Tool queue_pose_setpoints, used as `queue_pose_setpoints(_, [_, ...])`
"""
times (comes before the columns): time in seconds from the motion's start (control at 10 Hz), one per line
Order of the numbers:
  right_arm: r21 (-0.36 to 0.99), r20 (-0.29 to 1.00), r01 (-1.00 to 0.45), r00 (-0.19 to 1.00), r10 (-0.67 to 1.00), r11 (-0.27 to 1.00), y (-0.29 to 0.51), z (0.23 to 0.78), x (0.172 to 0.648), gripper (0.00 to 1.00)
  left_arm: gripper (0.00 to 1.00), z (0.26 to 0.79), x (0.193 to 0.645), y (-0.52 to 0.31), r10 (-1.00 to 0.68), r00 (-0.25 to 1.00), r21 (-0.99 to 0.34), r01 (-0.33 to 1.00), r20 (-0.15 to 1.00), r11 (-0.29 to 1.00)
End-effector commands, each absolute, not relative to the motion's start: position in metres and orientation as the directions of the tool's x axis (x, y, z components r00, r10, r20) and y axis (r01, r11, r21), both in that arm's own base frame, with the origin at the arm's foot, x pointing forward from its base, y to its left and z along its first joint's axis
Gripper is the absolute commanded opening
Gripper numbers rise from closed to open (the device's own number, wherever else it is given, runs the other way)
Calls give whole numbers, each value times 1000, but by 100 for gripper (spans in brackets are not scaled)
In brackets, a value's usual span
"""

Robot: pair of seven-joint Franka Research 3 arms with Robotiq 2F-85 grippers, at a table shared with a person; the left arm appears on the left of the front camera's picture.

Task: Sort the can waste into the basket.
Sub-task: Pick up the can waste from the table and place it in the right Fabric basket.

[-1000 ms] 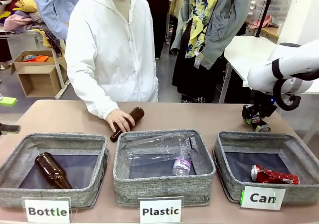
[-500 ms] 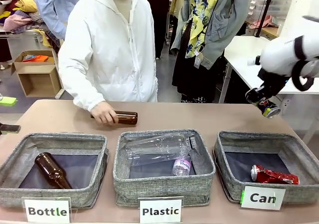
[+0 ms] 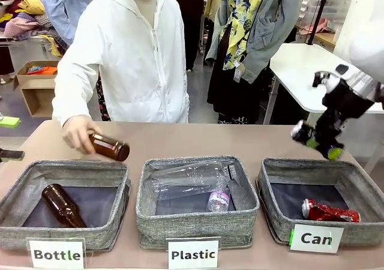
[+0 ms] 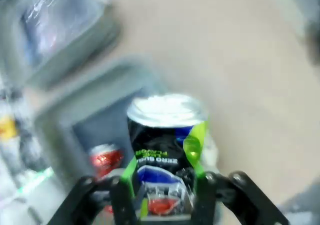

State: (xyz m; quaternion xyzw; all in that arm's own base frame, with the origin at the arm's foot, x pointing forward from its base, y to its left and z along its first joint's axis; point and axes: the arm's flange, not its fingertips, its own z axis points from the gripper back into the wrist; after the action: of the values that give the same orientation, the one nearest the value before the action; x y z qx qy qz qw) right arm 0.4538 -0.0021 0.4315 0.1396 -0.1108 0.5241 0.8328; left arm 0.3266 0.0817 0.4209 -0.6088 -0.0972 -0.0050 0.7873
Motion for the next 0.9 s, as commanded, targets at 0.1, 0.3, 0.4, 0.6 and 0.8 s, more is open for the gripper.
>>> queue_pose_setpoints(0.1, [116,208,-990,97,973,74,-6,419,442,0,100,454,304,93,96,987,-968,104,129,227])
queue_pose_setpoints(0.3, [107,181,-993,-26,983,-46,-3,413,436,0,100,511,256,114,17,991,-985,127,130,117])
queue_pose_setpoints(0.4, [99,189,-994,-28,982,-47,-3,413,433,0,100,524,240,119,-3,987,-982,159,159,102])
queue_pose_setpoints(0.6, [108,172,-993,-35,985,-54,-1,414,430,0,100,536,223,123,-19,977,-972,212,211,100])
queue_pose_setpoints(0.8, [121,169,-991,-38,985,-59,-1,413,432,0,100,533,227,118,-28,979,-974,203,201,105])
